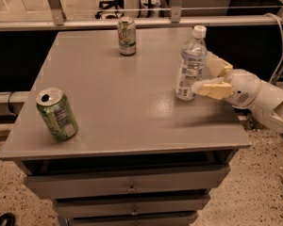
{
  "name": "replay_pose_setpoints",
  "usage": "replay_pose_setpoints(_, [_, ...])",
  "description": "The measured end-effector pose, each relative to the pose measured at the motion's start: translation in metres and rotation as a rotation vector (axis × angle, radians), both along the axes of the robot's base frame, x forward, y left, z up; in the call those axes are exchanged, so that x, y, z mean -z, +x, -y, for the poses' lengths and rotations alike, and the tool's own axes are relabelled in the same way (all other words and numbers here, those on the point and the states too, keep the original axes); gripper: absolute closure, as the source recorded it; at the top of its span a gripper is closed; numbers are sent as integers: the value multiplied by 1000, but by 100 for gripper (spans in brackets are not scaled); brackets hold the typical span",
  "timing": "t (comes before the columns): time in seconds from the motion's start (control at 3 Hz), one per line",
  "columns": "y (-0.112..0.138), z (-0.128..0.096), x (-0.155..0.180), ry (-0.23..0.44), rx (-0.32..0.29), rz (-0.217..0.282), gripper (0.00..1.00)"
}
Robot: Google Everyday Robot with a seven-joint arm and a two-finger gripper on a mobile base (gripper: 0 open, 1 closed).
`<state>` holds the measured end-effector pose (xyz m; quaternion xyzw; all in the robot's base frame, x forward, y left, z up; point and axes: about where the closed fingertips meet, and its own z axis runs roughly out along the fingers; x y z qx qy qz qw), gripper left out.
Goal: Place blue plastic bottle upright
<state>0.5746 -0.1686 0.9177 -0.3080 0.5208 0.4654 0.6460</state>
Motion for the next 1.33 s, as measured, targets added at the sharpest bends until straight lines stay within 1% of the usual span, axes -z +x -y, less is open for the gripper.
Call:
replay_pose_setpoints(0.33, [-1,0,-1,-3,-6,3,0])
replay_pose_setpoints(0.67, [-4,9,-14,-86,-7,5,0])
replay_pose_setpoints(1.0, [-17,37,-49,-267,7,1,0])
replay_pose_setpoints(1.33, [-23,53,-61,-316,16,3,0])
